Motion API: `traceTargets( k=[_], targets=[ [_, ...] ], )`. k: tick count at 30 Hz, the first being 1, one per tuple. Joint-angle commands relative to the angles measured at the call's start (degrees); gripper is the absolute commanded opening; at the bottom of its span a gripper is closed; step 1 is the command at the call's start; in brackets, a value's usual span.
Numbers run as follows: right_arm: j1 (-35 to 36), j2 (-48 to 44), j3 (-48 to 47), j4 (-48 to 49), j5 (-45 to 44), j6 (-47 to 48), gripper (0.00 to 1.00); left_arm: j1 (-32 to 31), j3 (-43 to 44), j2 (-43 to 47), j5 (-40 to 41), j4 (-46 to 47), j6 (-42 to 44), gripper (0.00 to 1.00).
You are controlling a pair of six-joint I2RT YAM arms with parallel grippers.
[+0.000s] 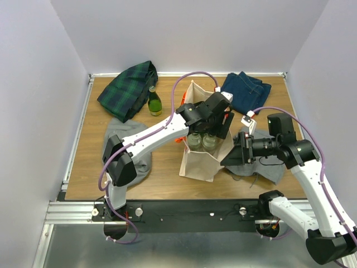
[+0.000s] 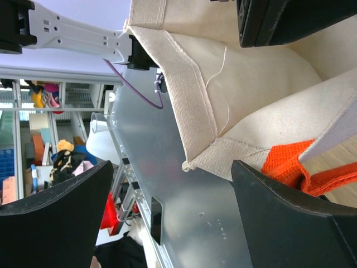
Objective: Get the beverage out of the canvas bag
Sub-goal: Take out the drink from the canvas bag.
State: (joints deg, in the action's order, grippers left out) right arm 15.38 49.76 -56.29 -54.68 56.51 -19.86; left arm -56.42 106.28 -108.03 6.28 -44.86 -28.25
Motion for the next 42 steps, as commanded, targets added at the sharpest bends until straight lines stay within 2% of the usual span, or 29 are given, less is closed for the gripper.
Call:
traceTargets(
  k=[1,3,25,32,42],
  targets=[
    [0.3,-0.4,-1.5,-3.6,-1.8,0.7,0.95,0.0,0.8,-1.3,-1.3,-1.0,1.1,0.83],
    [0.3,-0.5,-1.4,-3.6,-1.8,0.7,0.95,0.0,0.6,-1.5,-1.2,-1.1,1.3,0.80],
    [0.3,-1.1,-1.9,-4.4,-3.1,1.1,0.95,0.0,-1.3,-3.3,2.3,-2.8,0.9,0.77],
    [0.3,-1.3,-1.9,-4.6,-3.4,1.0,0.95,0.0,-0.2,-4.1,2.9,-4.0,0.9,0.69],
    [0.3,-1.6,-2.0,-4.7,-3.7,1.0,0.95,0.0,0.7,-5.2,3.3,-4.5,0.7,0.66]
  ],
)
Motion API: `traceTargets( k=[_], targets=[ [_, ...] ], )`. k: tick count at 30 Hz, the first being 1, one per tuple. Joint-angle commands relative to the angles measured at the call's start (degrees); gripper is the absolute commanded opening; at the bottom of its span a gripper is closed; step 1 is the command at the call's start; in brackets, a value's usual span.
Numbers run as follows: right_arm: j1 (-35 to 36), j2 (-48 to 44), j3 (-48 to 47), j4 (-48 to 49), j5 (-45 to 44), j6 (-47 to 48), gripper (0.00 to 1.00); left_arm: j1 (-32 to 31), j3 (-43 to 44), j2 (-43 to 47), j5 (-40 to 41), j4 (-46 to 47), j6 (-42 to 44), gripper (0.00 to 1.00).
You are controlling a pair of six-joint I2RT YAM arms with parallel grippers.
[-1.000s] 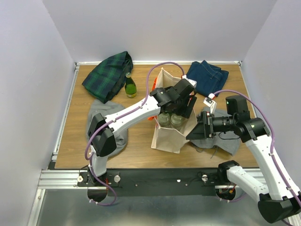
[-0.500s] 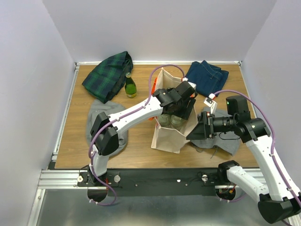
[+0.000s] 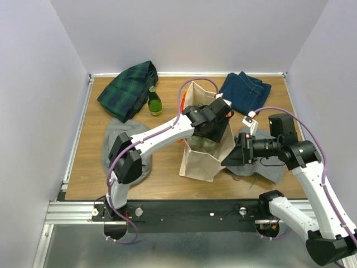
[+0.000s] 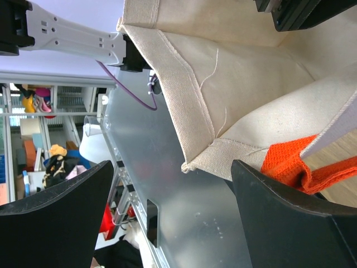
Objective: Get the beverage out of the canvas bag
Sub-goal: Take out the drink from the canvas bag.
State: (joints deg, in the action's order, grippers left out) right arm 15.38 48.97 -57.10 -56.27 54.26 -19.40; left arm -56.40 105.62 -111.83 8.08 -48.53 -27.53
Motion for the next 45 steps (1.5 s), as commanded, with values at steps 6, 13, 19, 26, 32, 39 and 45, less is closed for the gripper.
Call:
traceTargets(
  k=[6,13,19,26,32,39,45],
  targets=[
    [0.3,-0.9,-1.1,-3.0,-1.4,0.5,0.95,0.0,1.8,-1.6,1.9,-0.9,0.2,0.65],
    [0.3,-0.7,-1.0,-2.5,-1.3,0.3,0.95,0.1,3.4,-2.5,1.1,-0.9,-0.2,0.65],
    [0.2,-0.5,-1.4,-3.3,-1.7,0.9,0.95,0.0,3.6,-2.9,0.8,-1.2,0.0,0.58],
    [0.3,-0.3,-1.8,-3.4,-2.0,1.0,0.95,0.0,3.0,-2.3,1.2,-1.8,0.6,0.51],
    [0.3,-0.2,-2.0,-3.7,-2.1,1.1,0.95,0.1,3.2,-2.6,1.0,-1.6,0.6,0.44],
    [0.3,-0.2,-2.0,-3.8,-2.1,1.3,0.95,0.0,3.1,-2.8,1.0,-1.5,0.5,0.40],
    [0.2,-0.1,-1.9,-3.6,-2.1,1.6,0.95,0.1,3.7,-3.1,0.7,-1.7,0.5,0.19]
  ],
)
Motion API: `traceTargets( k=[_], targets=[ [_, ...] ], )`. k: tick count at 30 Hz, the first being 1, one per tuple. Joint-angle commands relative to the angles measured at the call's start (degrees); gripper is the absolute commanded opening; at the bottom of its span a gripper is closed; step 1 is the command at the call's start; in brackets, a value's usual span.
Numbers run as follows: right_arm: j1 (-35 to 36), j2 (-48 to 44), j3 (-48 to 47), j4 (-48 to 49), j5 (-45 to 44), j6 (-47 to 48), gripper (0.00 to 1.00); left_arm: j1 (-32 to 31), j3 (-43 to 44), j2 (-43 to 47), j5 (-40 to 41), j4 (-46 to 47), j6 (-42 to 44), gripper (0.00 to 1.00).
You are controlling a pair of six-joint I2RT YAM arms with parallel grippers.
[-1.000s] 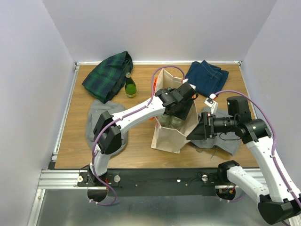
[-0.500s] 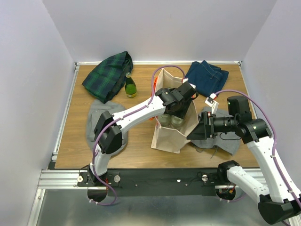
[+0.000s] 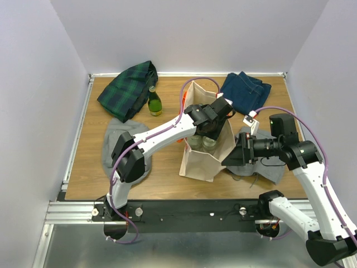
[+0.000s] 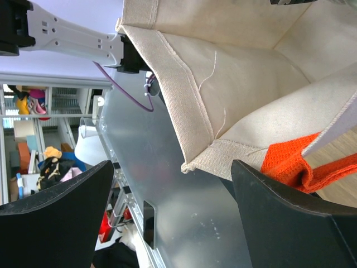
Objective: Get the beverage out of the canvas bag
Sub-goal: Take out the drink from the canvas bag.
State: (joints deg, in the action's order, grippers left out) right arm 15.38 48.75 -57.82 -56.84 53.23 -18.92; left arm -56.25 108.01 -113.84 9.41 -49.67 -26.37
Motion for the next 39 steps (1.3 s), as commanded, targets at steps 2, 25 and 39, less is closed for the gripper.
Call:
traceTargets(
  k=[2,25,39],
  targets=[
    [0.3,0.1,-1.2,-3.1,-1.1,1.2,0.95,-0.2,1.5,-1.3,-1.0,-0.6,-0.6,0.08],
    [0.3,-0.6,-2.0,-2.5,-5.3,0.5,0.92,-0.2,10.3,0.0,-3.6,-4.0,1.3,0.00],
    [0.3,-1.2,-4.1,-2.6,-9.5,-0.3,0.92,-0.3,13.8,1.3,-5.2,-7.8,1.9,0.00]
  ],
)
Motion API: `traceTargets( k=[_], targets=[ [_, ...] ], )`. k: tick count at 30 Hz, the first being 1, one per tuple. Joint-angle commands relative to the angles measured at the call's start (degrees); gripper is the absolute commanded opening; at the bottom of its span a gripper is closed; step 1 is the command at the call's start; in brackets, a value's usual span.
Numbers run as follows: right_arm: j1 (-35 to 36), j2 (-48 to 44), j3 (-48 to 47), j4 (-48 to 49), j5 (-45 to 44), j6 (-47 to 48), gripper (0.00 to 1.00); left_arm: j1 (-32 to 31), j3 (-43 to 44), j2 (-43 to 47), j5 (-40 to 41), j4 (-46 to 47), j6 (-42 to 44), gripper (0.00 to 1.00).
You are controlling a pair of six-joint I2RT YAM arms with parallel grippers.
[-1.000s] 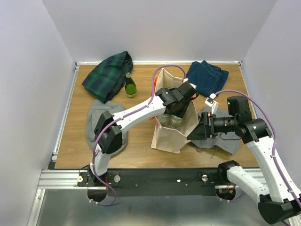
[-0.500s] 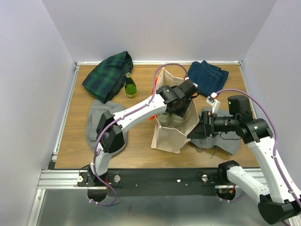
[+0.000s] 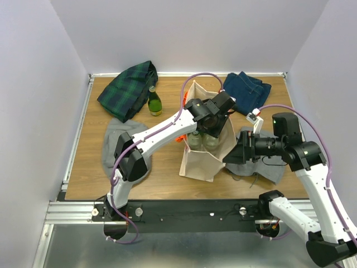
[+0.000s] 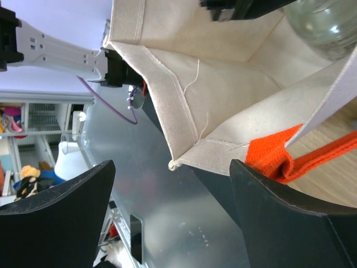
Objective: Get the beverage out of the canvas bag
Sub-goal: Take out the drink from the canvas bag.
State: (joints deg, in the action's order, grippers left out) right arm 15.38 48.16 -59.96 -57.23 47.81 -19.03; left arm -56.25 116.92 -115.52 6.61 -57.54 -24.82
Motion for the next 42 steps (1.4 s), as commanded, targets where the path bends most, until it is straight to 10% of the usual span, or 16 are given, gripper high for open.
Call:
traceTargets(
  k=[1,42],
  targets=[
    [0.2,-0.6,-2.1,-2.1,-4.4,-0.3,0.92,-0.2,5.8,2.9,-2.5,-0.3,0.6,0.00],
    [0.2,-3.2,-5.6,1.8,-18.4,-6.2,0.92,-0.3,17.8,6.5,-4.3,-8.9,4.3,0.00]
  ],
)
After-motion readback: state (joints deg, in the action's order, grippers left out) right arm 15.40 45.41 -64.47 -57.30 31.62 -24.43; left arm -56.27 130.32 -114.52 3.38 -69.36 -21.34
